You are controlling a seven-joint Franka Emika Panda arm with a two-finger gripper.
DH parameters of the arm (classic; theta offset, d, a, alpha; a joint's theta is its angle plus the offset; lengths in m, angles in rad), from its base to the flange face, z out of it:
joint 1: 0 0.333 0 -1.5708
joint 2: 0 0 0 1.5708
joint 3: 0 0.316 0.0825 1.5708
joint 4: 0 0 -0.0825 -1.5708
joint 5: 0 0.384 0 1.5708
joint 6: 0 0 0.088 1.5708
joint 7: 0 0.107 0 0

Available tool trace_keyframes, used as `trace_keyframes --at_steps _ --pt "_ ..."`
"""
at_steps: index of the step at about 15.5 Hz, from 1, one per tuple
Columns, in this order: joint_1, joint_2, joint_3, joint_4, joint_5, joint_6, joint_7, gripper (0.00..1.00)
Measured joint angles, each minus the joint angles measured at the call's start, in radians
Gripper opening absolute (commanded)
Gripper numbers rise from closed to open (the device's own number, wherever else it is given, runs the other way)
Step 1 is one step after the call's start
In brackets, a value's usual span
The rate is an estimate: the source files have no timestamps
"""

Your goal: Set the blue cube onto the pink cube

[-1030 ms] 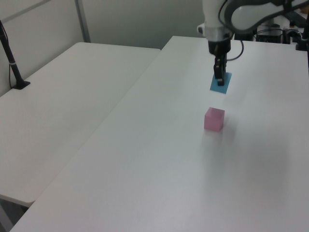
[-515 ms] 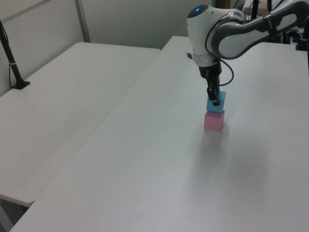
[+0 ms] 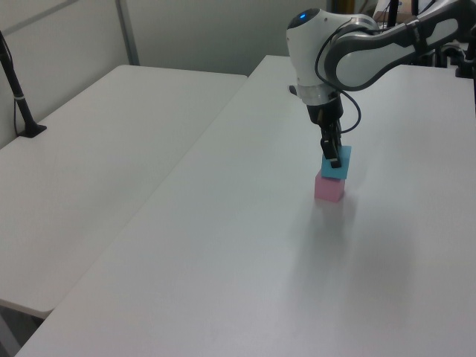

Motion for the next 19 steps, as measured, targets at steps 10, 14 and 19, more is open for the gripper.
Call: trace_keyframes --at_steps 10,14,19 --pt "-0.005 -0.025 0.006 0.104 -0.048 -0.122 0.250 1.00" --pt "-0.152 -0.217 0.120 0.134 -0.080 -0.238 0.240 1.00" --pt "-0.440 -0.320 0.178 0.125 -0.054 -0.285 -0.003 1.00"
